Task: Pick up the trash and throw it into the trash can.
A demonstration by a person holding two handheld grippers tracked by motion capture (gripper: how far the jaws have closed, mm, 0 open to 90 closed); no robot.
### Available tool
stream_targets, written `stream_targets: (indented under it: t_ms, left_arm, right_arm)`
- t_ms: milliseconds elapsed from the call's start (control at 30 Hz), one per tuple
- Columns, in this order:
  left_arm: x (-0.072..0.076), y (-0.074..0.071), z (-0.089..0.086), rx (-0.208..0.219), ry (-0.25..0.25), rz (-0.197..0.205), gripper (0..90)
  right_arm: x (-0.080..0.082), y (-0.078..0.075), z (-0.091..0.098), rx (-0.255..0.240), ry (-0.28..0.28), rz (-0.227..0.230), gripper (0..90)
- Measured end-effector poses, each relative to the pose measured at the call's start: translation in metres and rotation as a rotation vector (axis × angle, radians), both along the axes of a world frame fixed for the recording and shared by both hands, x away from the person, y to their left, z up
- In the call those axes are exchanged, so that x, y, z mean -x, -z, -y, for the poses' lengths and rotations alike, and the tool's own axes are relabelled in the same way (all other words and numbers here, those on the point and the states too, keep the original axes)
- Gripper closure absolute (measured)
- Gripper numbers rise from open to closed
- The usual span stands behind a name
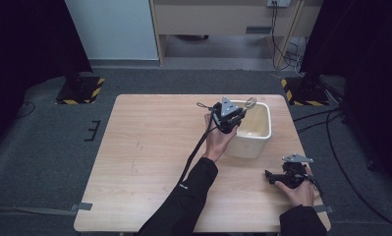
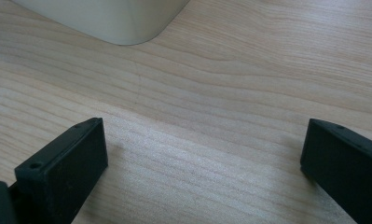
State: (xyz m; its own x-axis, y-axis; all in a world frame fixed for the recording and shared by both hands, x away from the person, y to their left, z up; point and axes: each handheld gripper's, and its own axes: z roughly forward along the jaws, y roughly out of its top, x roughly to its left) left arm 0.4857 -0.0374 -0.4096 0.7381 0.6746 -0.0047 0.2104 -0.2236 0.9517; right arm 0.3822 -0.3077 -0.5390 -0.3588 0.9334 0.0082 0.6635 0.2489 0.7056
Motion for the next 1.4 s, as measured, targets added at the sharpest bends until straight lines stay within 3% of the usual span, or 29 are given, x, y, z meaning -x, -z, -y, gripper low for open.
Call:
stream_targets:
  t_ms: [200,467,533,700,867,967,1067,1233,1400]
  left_arm:
    - [-0.003,0.009,0.000,-0.006,0.010,-0.023,69.5]
    - [0.006,0.006,-0.015,0.015,0.010,-0.012,57.6]
    - [0.013,0.002,-0.028,0.014,0.008,-0.014,51.0]
    - [0.026,0.000,-0.050,0.033,-0.002,-0.013,44.1]
    - [0.046,-0.001,-0.087,0.009,-0.019,-0.017,34.7]
    - [0.054,0.001,-0.101,-0.003,-0.032,-0.016,33.1]
    - [0.071,0.006,-0.125,-0.010,-0.051,-0.032,30.3]
    - [0.089,0.016,-0.143,-0.019,-0.064,-0.051,27.4]
    - [0.108,0.033,-0.159,-0.080,-0.070,-0.080,25.1]
  right_arm:
    - [0.000,0.000,0.000,0.002,-0.004,0.000,0.7]
    - [0.000,0.000,0.000,0.001,-0.004,0.002,0.7]
    - [0.000,0.000,0.000,0.001,-0.004,0.003,0.7]
    - [0.000,0.000,0.000,0.001,-0.004,0.003,0.6]
    - [0.000,0.000,0.000,0.000,-0.003,0.003,0.7]
    - [0.000,0.000,0.000,0.000,-0.003,0.001,0.7]
    - [0.000,0.000,0.000,0.000,-0.003,0.003,0.6]
    - [0.000,0.000,0.000,0.000,-0.003,0.003,0.7]
    - [0.000,0.000,0.000,0.000,-0.003,0.003,0.6]
